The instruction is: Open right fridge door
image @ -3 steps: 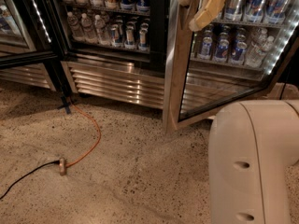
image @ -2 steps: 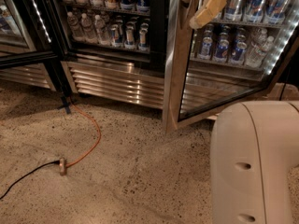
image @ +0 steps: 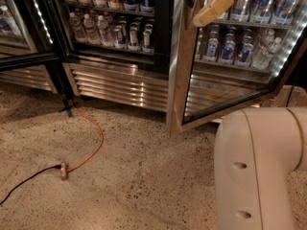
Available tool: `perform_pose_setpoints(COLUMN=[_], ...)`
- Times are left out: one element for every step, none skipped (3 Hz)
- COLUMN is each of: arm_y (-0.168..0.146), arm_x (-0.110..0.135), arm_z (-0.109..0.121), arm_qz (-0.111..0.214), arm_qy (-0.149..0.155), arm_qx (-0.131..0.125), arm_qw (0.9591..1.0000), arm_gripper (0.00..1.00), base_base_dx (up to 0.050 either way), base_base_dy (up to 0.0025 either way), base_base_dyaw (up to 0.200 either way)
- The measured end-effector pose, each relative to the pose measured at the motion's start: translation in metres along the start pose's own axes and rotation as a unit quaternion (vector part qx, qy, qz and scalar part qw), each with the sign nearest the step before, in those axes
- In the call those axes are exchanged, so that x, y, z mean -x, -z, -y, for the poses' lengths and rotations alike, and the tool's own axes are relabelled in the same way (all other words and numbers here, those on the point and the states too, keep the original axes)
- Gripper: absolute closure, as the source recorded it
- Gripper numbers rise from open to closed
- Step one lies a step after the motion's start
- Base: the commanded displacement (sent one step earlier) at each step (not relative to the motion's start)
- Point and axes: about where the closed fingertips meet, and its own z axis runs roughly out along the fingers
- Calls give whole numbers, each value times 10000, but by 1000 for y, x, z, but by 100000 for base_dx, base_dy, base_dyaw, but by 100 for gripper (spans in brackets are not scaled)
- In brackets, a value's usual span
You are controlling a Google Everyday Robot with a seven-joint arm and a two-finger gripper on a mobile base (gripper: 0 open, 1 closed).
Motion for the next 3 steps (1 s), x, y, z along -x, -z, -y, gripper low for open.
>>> perform_pose_setpoints(arm_y=[7, 6, 7], arm_x=[-3, -2, -9], arm_z=[-2, -4, -3], arm_qz=[-119, -121, -240], arm_qy=[-110, -112, -224], arm_qx=[-169, -171, -316], arm_qw=[9997, 9997, 9990], arm_gripper=[11, 11, 0], base_base_dx=[0, 0, 0], base_base_dy=[0, 0, 0], base_base_dyaw=[0, 0, 0])
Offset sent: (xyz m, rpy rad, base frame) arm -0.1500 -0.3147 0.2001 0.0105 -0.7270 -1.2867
